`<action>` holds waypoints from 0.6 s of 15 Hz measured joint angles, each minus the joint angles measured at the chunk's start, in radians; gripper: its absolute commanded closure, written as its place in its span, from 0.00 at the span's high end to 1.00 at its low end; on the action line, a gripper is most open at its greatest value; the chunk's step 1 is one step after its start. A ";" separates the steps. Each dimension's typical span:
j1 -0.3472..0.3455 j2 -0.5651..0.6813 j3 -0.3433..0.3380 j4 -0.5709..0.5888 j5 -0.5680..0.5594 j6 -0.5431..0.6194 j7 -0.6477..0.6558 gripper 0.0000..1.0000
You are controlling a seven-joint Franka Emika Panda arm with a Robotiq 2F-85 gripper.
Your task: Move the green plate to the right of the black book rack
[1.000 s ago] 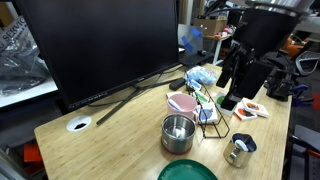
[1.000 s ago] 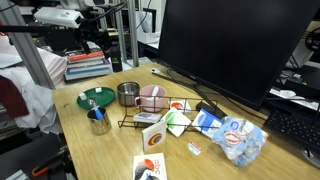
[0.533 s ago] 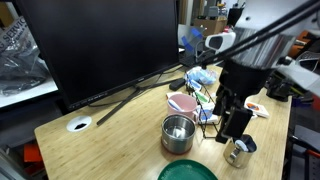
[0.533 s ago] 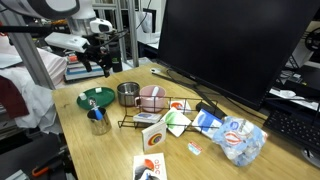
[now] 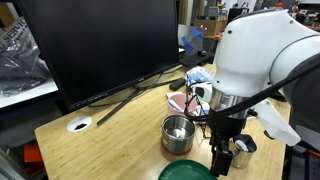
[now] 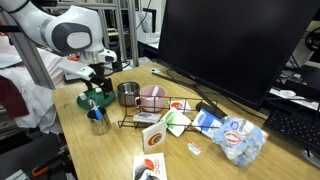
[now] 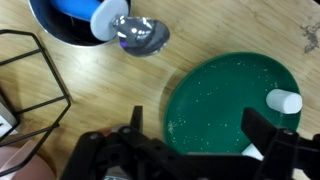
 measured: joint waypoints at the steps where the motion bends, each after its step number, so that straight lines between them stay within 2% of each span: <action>1: 0.000 0.000 0.000 0.003 0.000 0.000 0.002 1.00; 6: -0.001 0.004 0.001 0.006 0.000 -0.003 0.004 1.00; 9: -0.006 0.056 0.001 0.012 0.000 -0.002 0.013 1.00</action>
